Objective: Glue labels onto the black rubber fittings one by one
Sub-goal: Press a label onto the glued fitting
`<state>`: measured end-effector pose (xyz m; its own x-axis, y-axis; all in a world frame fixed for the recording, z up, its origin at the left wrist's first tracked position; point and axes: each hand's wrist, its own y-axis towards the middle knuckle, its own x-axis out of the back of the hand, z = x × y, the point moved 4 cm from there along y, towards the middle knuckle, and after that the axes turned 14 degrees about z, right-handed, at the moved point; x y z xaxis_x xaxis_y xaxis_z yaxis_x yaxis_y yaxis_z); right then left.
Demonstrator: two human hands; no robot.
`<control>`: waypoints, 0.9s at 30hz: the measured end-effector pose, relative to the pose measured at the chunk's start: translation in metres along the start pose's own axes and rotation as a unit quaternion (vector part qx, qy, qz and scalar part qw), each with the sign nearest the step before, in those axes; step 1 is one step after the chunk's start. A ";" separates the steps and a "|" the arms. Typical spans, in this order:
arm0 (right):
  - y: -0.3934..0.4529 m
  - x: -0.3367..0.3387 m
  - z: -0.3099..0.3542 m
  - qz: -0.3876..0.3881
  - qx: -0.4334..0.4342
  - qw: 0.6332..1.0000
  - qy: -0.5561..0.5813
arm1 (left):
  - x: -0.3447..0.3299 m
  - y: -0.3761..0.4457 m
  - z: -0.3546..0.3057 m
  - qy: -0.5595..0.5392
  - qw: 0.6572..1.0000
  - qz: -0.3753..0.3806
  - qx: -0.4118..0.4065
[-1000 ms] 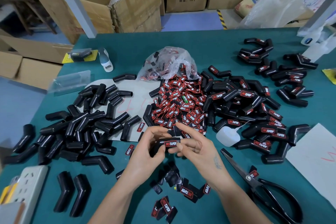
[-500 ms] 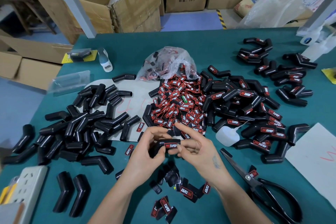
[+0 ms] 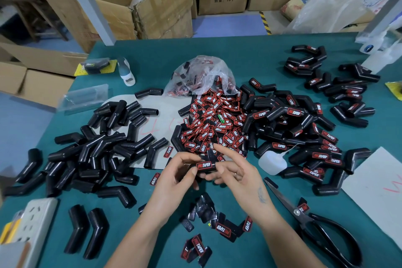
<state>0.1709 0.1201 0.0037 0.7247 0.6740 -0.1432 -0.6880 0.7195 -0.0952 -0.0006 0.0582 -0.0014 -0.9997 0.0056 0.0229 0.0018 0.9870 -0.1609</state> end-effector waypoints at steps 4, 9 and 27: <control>-0.002 0.001 -0.001 0.012 0.015 0.999 -0.026 | -0.001 -0.001 -0.004 0.003 1.000 -0.001 0.004; -0.003 0.000 -0.001 0.000 0.037 0.998 -0.046 | -0.002 -0.001 -0.004 -0.002 1.000 -0.019 0.009; -0.003 0.001 -0.009 -0.050 0.054 0.994 -0.075 | -0.005 -0.005 -0.002 0.073 0.988 -0.038 -0.128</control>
<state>0.1731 0.1176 -0.0053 0.7920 0.6104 0.0107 -0.6105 0.7920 0.0062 0.0046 0.0537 0.0016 -0.9833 -0.0659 0.1699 -0.0489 0.9936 0.1021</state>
